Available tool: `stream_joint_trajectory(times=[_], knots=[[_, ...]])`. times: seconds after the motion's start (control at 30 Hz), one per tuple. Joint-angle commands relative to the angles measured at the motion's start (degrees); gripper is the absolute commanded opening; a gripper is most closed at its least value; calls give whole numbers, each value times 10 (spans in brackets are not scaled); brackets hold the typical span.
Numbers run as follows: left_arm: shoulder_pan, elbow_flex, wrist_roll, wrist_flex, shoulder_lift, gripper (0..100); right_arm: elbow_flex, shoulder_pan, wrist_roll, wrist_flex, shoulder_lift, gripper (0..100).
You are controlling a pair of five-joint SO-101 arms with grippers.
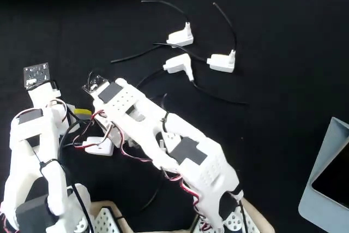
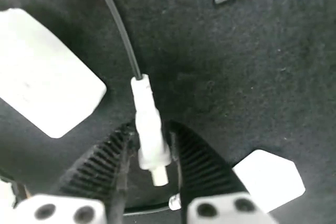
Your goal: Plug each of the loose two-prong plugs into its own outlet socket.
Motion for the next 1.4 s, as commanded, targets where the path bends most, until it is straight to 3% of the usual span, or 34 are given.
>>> stream_joint_trajectory(times=[0.0, 1.23, 1.37], knots=[[-5, -5, 2, -9, -17, 374, -31, 7, -11, 5, -7, 123], [-2, -5, 2, -9, -17, 374, -118, 10, -10, 48, 65, 123], [-2, -5, 2, -9, -17, 374, -117, 10, -9, 48, 65, 52]])
